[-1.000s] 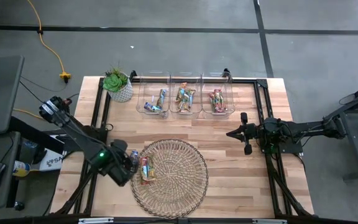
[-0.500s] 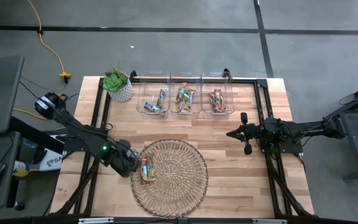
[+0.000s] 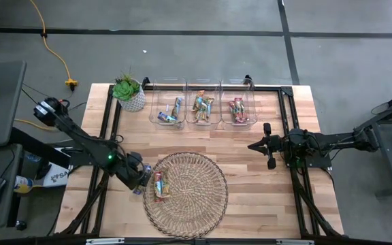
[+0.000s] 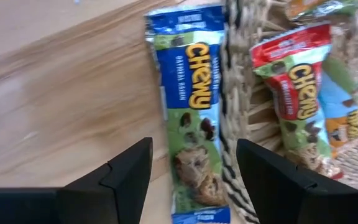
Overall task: Pick and place Granola Bars by type
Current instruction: Put the blue granola bar into the left transparent bin
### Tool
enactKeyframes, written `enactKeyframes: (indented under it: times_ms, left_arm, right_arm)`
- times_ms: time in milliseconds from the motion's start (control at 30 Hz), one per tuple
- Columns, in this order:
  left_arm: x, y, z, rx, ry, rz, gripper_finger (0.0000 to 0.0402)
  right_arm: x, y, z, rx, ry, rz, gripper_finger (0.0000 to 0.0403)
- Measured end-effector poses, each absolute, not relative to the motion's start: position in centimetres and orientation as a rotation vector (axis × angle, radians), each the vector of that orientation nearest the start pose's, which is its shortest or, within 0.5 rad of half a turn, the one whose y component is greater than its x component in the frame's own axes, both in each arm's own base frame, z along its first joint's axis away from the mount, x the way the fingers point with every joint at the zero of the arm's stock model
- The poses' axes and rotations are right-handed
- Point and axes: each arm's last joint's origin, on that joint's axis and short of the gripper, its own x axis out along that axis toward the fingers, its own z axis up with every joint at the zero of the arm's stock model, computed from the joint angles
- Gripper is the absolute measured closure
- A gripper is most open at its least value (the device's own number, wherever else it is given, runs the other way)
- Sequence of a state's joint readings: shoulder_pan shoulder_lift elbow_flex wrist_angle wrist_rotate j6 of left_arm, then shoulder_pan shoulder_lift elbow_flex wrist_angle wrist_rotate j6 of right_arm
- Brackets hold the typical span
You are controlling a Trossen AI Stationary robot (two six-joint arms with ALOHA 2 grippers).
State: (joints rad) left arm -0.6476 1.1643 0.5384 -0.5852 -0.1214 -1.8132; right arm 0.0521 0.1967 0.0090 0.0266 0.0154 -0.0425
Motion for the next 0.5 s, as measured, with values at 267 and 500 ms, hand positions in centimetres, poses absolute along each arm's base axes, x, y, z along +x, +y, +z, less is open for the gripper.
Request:
enactKeyframes:
  times_ms: [267, 500]
  left_arm:
    - [14.4, -10.5, 14.4, -1.132, 1.107, 0.588, 0.0172]
    - [14.3, -10.4, 14.1, -1.143, 1.1, 0.599, 0.0172]
  right_arm:
    - [10.8, 0.5, 15.3, -0.048, 0.16, 0.04, 0.0402]
    - [10.8, 0.5, 15.3, -0.048, 0.16, 0.04, 0.0402]
